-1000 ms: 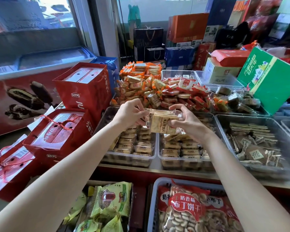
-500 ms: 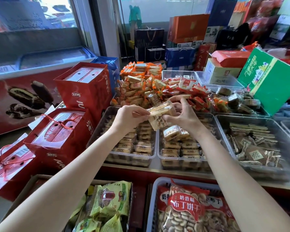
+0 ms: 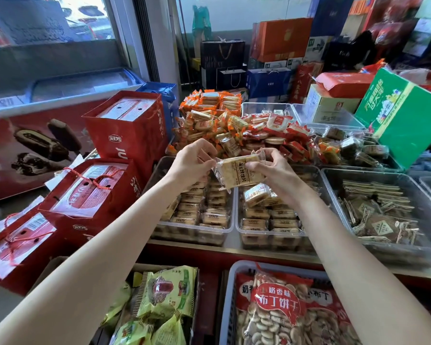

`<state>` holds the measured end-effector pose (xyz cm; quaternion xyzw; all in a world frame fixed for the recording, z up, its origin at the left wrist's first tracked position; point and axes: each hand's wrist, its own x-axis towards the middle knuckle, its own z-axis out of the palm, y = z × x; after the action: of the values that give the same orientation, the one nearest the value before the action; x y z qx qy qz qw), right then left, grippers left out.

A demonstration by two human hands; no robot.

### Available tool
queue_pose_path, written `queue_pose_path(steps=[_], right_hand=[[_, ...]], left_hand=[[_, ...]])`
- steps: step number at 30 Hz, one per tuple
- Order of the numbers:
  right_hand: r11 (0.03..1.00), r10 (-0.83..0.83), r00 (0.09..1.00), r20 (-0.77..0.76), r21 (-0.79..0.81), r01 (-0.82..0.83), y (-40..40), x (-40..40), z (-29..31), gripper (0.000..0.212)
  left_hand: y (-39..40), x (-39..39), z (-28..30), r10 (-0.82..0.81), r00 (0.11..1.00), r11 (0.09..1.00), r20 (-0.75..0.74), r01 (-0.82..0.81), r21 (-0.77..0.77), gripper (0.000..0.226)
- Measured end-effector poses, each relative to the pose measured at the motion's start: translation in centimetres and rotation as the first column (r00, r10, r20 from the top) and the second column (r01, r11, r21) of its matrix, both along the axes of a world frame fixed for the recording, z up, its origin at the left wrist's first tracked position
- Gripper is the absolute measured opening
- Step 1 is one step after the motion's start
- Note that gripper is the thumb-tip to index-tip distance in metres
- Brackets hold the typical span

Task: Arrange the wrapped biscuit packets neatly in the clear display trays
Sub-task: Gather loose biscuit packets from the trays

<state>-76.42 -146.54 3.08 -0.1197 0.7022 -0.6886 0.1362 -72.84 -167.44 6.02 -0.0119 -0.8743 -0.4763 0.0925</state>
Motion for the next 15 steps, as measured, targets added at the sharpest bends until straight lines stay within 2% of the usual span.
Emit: queue_pose_path(steps=[2, 5, 7, 9, 13, 15], right_hand=[[0.994, -0.026, 0.998, 0.065, -0.102, 0.032, 0.1, 0.0, 0.0, 0.049], [0.945, -0.034, 0.984, 0.177, -0.315, 0.089, 0.4, 0.0, 0.1, 0.041], [0.936, -0.033, 0.980, 0.194, -0.338, 0.099, 0.3, -0.1, 0.0, 0.044], [0.936, -0.032, 0.981, 0.189, -0.338, 0.096, 0.1, 0.0, -0.3, 0.051], [0.955, -0.054, 0.987, 0.154, -0.280, 0.096, 0.2, -0.1, 0.1, 0.065], [0.967, -0.049, 0.989, 0.140, -0.242, 0.082, 0.4, -0.3, 0.2, 0.057]], left_hand=[[0.3, 0.0, 0.0, 0.039, 0.997, 0.994, 0.067, -0.046, 0.104, 0.020], [1.0, 0.7, 0.1, -0.116, 0.930, 0.938, 0.348, -0.013, 0.348, 0.026], [1.6, 1.1, 0.2, -0.211, 0.907, 0.871, 0.365, 0.005, 0.491, 0.020], [2.1, 0.8, 0.3, -0.181, 0.919, 0.818, 0.351, -0.057, 0.572, 0.018], [1.8, 0.2, 0.3, -0.056, 0.952, 0.905, 0.300, -0.078, 0.418, 0.012], [1.5, -0.1, 0.1, -0.005, 0.972, 0.944, 0.235, -0.073, 0.323, 0.006]])
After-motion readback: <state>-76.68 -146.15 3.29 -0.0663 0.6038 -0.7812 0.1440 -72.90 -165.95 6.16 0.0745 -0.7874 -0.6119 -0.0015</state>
